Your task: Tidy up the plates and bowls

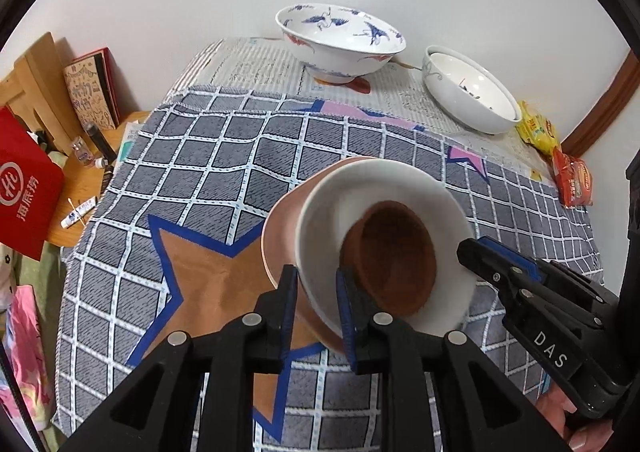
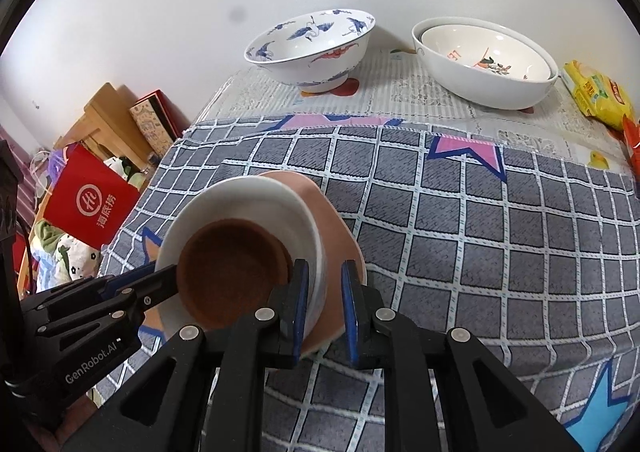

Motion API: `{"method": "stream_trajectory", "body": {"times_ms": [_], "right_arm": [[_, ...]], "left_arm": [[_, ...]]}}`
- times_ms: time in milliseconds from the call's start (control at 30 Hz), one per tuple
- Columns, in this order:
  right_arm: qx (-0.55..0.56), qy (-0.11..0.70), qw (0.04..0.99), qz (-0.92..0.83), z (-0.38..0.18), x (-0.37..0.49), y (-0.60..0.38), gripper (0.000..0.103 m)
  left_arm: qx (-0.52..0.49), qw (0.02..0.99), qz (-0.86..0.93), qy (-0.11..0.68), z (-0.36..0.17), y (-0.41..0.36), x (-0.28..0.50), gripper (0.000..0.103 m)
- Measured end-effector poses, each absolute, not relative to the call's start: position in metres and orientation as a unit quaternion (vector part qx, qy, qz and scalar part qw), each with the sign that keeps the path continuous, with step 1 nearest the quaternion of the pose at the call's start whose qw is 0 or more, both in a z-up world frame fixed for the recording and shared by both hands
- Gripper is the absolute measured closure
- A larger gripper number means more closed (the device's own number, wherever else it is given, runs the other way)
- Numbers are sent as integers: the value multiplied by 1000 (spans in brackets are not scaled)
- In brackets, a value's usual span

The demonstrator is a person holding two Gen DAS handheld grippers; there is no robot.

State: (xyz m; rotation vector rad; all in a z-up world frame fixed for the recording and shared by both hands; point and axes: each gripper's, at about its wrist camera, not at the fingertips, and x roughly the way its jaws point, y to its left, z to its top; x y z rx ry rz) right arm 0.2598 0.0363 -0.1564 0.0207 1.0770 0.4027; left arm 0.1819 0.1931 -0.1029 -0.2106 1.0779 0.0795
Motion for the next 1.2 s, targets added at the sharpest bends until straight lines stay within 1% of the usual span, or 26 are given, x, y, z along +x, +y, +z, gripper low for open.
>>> {"method": "stream_trajectory", "body": {"times_ms": [33,100,167,200,267,300,433,467,533,700,767,833,933,967,1000,1033,1100,1133,1200], "right_arm": [[5,505,842,189,-153,255,34,82],[-1,497,848,186,-145,246,28,81],[-2,488,854,182,-135,236,19,81],[0,483,857,179,-130,231,13,80],[0,469,868,163,-117,219,-6,76],[0,462,874,153,-111,214,-14,72],[-2,434,894,108,-89,190,-55,59],[0,427,899,96,-83,183,-67,59],[-1,416,906,75,-73,169,-87,55],[-10,403,915,34,-57,138,-123,52],[-8,403,915,28,-54,129,-134,52],[-5,406,913,24,-51,119,-144,52],[-1,401,916,12,-46,102,-156,52],[0,400,917,8,-45,97,-158,51],[2,398,917,4,-43,93,-161,46],[5,397,918,0,-42,87,-164,37],[8,390,921,-5,-39,78,-169,27],[8,387,922,-8,-38,74,-170,23],[11,385,923,-15,-37,66,-174,19]], "left_arm": [[-100,855,38,508,-99,191,177,83],[-101,859,37,501,-92,187,170,83],[-103,863,33,493,-84,181,162,79],[-103,866,29,488,-80,177,158,78],[-99,873,21,476,-71,164,150,78],[-95,878,18,469,-65,156,146,77],[-78,892,7,444,-50,126,130,64],[-72,896,5,437,-46,117,125,63],[-59,903,-1,425,-39,99,115,56],[-34,916,-9,399,-27,63,92,46],[-29,920,-14,390,-22,50,82,43],[-23,924,-13,381,-18,40,73,38],[-19,929,-18,370,-11,31,59,35],[-19,929,-20,368,-9,29,56,31],[-18,930,-22,367,-7,26,52,29],[-18,931,-24,365,-6,24,48,27],[-18,933,-25,359,-4,21,41,23],[-18,934,-23,357,-3,20,37,20],[-17,934,-21,355,-2,18,33,16]]}}
